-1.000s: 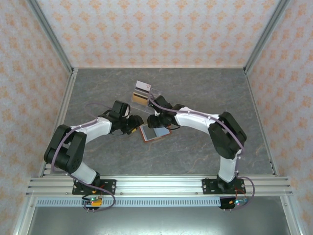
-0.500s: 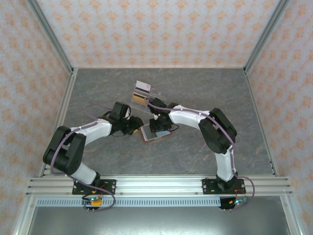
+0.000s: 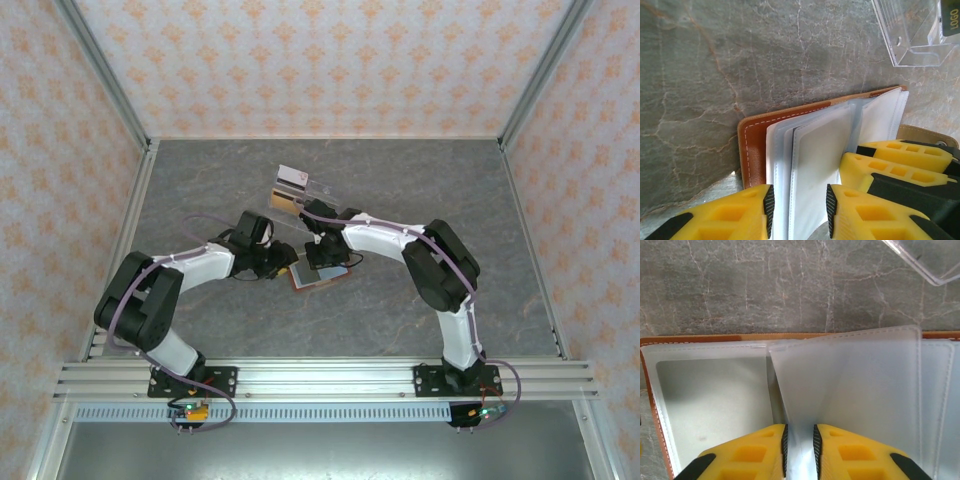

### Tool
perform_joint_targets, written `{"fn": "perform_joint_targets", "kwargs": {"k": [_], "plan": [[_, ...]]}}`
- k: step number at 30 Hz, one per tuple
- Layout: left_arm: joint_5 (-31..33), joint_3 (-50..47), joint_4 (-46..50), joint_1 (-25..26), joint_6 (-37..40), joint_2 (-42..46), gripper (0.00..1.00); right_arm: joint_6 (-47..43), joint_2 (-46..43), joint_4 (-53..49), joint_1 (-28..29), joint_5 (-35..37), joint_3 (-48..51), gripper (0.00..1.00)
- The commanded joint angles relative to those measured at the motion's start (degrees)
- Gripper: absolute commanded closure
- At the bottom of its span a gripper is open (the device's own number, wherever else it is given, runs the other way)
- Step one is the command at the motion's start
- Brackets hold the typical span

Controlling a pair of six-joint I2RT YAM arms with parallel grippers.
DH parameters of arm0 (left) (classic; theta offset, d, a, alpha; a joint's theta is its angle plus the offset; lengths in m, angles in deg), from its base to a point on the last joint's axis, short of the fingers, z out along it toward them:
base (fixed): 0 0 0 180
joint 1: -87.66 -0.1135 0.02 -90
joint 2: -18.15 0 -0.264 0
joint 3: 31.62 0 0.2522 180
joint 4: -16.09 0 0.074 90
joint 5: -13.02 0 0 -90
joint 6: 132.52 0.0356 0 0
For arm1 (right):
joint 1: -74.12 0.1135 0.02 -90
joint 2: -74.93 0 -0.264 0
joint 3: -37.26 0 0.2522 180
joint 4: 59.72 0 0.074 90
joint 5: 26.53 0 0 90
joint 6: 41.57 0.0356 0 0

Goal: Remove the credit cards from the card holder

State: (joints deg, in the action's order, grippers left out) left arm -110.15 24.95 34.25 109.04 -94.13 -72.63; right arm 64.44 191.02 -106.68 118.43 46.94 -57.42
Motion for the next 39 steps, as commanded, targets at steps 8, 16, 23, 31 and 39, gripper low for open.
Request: {"fn": "perform_joint_targets", "kwargs": {"k": [8,16,23,31,39], "plan": [[-0.9,1.5,-2.8,1.3,-0.7,-2.4,0.68,0.9,3.8,-2.4,-0.8,3.1,1.1,0.79],[-0.8,2.2,-2.7,1.6,-0.6,-2.5,0.71,0.9,3.6,-2.2,-0.9,2.8,1.1,0.79],[5.0,3.2,4.9,1.6,2.0,0.4,0.64,1.0,3.6,-2.1,-0.9,2.9,1.2,0.79],[2.4,3.3,2.4,1.7,1.7,0.5,0.70,1.1,3.5,-2.0,-0.9,2.7,1.1,0.80],[1.9,4.4,2.1,2.4,2.0,-1.7,0.73,1.0,3.6,-1.8,-0.9,2.6,1.2,0.80]]}}
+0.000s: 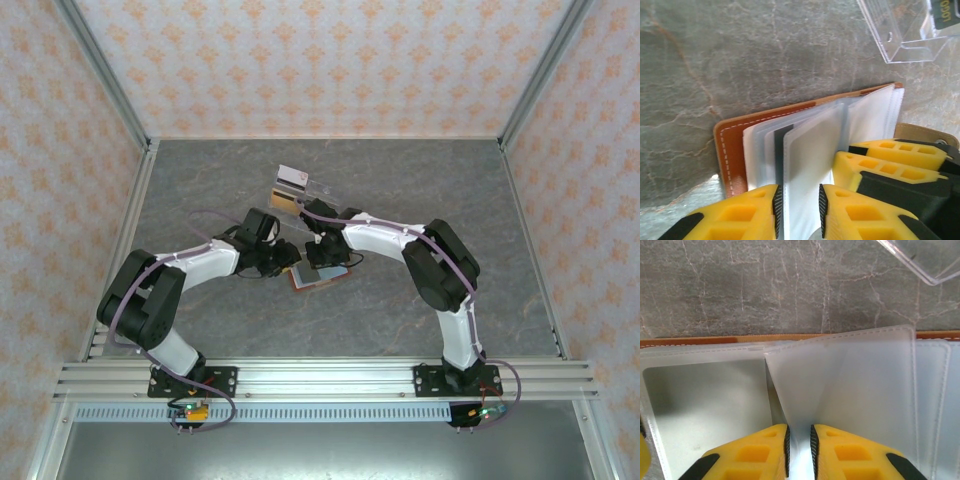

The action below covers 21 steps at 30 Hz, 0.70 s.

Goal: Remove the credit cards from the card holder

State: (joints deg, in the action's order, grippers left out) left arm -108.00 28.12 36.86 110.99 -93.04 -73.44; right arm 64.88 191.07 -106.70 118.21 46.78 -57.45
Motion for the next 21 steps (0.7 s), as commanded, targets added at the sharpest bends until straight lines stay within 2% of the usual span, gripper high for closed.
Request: {"fn": "perform_joint_targets", "kwargs": {"k": [1,21], "plan": [[-0.4,1.3,-0.8,0.5,0.8,-1.0,0.73,0.5,3.5,-1.8,-0.7,2.8,1.3,0.80],[1.8,1.8,1.6,0.6,1.6,-1.1,0.66,0.6,3.5,-1.7,-0.8,2.9,1.5,0.80]]}}
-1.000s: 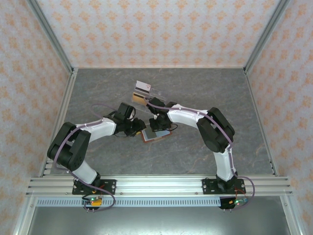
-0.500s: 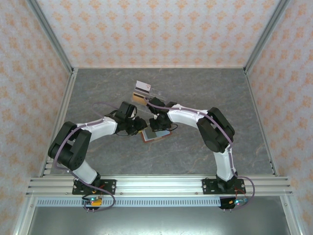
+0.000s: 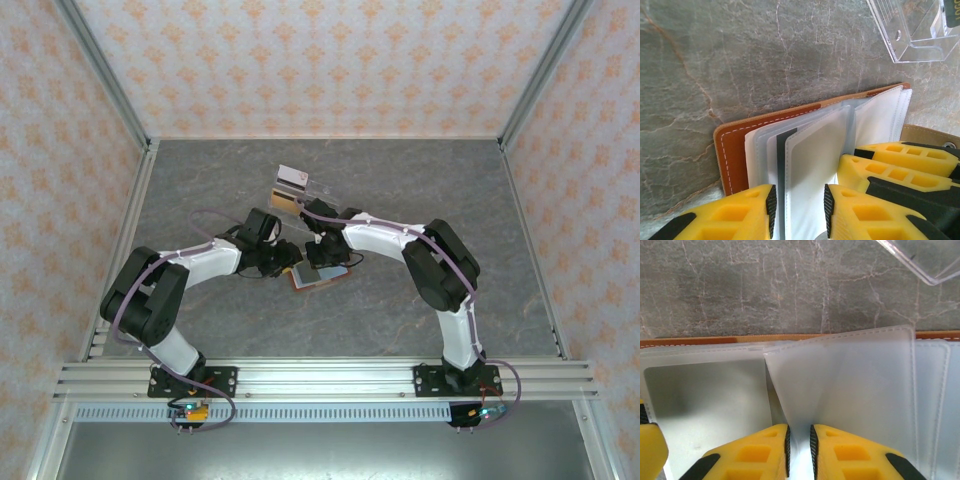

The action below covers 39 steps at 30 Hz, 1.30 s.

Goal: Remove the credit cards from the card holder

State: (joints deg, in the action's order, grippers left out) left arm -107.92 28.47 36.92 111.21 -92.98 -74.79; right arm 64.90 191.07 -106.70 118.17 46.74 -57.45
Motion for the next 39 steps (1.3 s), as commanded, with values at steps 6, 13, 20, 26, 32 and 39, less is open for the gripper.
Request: {"fn": "perform_joint_targets", "kwargs": {"k": [6,13,20,26,32,39], "plan": [[0.1,1.0,-0.9,0.4,1.0,-0.3,0.69,0.6,3.6,-1.7,-0.7,2.9,1.5,0.81],[-2.0,1.0,-3.5,0.5,0.3,-1.8,0.72,0.6,3.4,-1.7,-0.7,2.9,1.5,0.81],[-2.3,1.2,-3.7,0.5,0.6,-2.4,0.90,0.6,0.7,0.5,-0.7,1.3,3.2,0.79],[3.5,3.4,8.7,0.4,6.1,0.7,1.00,1.1,-4.9,2.4,-0.9,-0.3,4.8,0.72],[6.9,6.1,20.8,-0.1,13.9,5.2,1.00,2.2,-13.3,9.1,-1.0,-1.8,10.4,0.65],[1.3,6.3,16.7,-0.1,11.5,4.8,0.85,3.8,-20.3,15.2,-1.6,2.3,16.6,0.64]]}}
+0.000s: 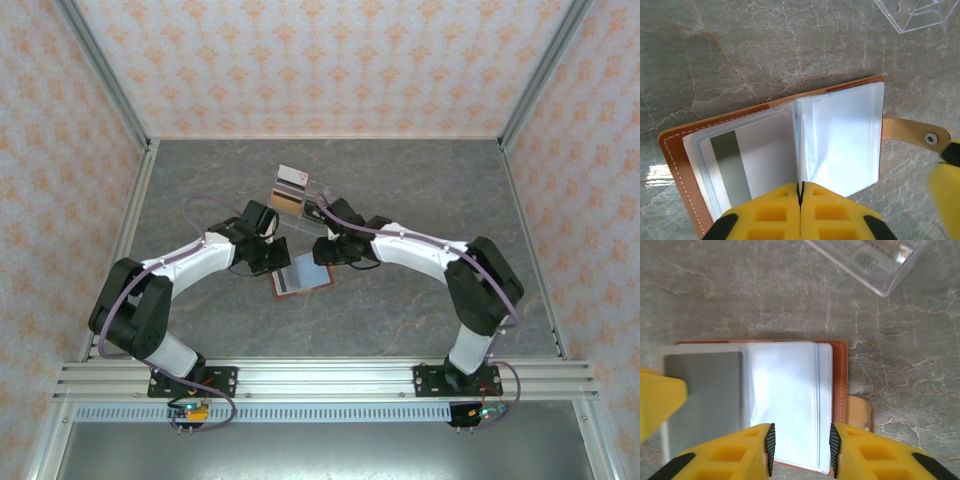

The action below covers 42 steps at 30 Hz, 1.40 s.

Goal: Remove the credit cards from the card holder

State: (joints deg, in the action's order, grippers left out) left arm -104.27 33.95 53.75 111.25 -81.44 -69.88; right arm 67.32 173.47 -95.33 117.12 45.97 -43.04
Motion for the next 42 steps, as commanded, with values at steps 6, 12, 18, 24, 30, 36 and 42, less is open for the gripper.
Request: {"fn": "perform_joint_targets", "kwargs": {"k": [6,12,18,24,30,36,42], "plan": [[-10.5,-0.2,-13.0,0.8,-7.1,-2.0,0.57,3.5,-6.9,7.7,-2.3,5.4,6.4,0.64],[-14.0,0.1,-18.8,1.4,-10.2,-4.0,0.37,4.5,-9.9,10.6,-3.7,5.9,9.4,0.64],[-10.5,-0.6,-18.4,0.6,-11.0,-4.7,0.30,2.1,-8.8,11.6,-3.7,1.5,8.9,0.64],[-3.5,-2.4,-12.6,-0.7,-9.0,-0.8,0.30,0.2,-5.4,10.5,-1.9,-0.3,6.6,0.65],[0.0,-5.8,-11.2,-1.2,-9.5,1.2,0.47,-0.7,-0.1,7.8,1.0,-1.3,2.7,0.73],[-3.5,-8.2,-17.8,-1.2,-12.8,-0.4,0.56,-0.6,4.5,5.1,2.1,-1.4,-0.5,0.72],[-5.6,-8.7,-21.4,-1.2,-14.4,-3.1,0.64,-1.0,7.5,3.2,2.2,-1.4,-2.2,0.71]]}}
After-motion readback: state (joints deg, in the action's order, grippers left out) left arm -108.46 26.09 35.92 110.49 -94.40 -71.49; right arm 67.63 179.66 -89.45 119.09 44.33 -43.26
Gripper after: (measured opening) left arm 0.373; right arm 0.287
